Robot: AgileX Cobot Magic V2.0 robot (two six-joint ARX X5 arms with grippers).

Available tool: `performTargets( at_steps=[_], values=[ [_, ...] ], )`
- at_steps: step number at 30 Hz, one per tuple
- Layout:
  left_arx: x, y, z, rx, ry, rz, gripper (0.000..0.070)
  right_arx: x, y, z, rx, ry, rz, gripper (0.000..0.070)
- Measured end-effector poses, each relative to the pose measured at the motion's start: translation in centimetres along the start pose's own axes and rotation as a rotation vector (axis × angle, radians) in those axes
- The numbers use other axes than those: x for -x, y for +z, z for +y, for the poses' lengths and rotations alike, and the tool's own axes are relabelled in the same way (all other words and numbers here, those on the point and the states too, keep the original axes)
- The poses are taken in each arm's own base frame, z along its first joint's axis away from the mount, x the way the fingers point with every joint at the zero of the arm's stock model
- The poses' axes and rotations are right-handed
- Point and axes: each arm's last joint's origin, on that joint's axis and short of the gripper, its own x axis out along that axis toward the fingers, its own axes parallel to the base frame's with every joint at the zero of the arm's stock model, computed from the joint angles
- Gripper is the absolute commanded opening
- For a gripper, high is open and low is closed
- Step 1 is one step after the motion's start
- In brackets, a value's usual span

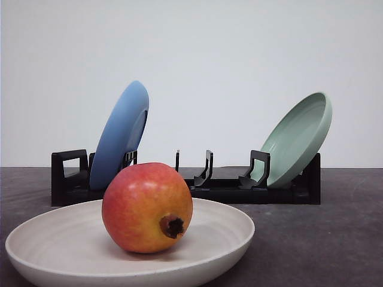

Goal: Place pomegranate in white plate

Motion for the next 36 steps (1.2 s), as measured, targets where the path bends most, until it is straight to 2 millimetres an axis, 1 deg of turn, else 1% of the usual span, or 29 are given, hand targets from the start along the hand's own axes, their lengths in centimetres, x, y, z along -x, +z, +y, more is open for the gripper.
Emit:
performTargets(
  at_steps=[5, 10, 18, 26, 36],
  values=[
    [0.0, 0.0, 0.0, 0.0, 0.0, 0.0, 0.0, -0.6, -2.8, 0.1, 0.013, -0.039, -0.028, 0.0035],
    [0.0, 0.0, 0.0, 0.0, 0.0, 0.0, 0.0, -0.6, -4.3, 0.0, 0.01, -0.091, -0.028, 0.0035],
    [0.0, 0.0, 0.0, 0.0, 0.0, 0.0, 0.0, -0.5, -5.1, -0.2, -0.029, -0.122, 0.043, 0.0036],
    [0.0, 0.0, 0.0, 0.0, 0.0, 0.0, 0.0, -0.4, -5.1, -0.2, -0.074, -0.128, 0.041, 0.0035],
    [0.0, 0.0, 0.0, 0.0, 0.0, 0.0, 0.0, -0.4, -5.1, -0.5, -0.084, -0.159, 0.039, 0.0035]
  ],
)
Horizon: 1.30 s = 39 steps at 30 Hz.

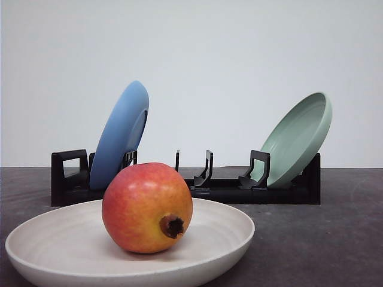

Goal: Place pomegranate in white plate

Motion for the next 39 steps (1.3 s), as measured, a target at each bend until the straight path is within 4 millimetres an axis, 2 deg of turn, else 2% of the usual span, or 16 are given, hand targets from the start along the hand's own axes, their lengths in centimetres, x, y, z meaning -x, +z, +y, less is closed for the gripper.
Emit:
performTargets(
  at_steps=[39],
  values=[
    [0.0, 0.0, 0.0, 0.0, 0.0, 0.0, 0.0, 0.0, 0.01, -0.01, 0.0, -0.001, -0.001, 0.0035]
  ],
)
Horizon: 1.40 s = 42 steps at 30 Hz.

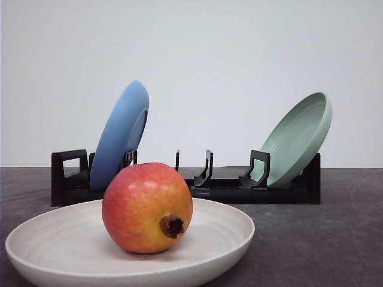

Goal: Place pomegranate in white plate

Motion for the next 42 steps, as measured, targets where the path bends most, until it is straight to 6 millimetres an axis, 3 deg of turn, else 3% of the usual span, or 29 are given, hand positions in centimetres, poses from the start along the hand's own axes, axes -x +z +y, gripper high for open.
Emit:
performTargets(
  at_steps=[42],
  values=[
    [0.0, 0.0, 0.0, 0.0, 0.0, 0.0, 0.0, 0.0, 0.0, 0.0, 0.0, 0.0, 0.0, 0.0035]
  ],
)
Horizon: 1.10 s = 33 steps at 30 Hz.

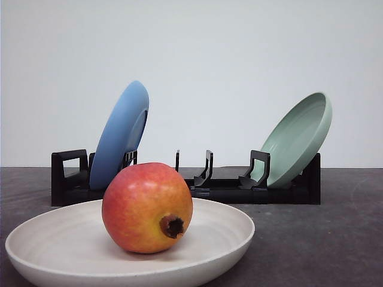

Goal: Place pomegranate in white plate

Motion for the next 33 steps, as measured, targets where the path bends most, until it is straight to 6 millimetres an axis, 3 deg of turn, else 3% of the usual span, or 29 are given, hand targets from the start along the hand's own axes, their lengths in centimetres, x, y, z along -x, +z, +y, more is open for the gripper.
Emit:
performTargets(
  at_steps=[33],
  values=[
    [0.0, 0.0, 0.0, 0.0, 0.0, 0.0, 0.0, 0.0, 0.0, 0.0, 0.0, 0.0, 0.0, 0.0035]
  ],
)
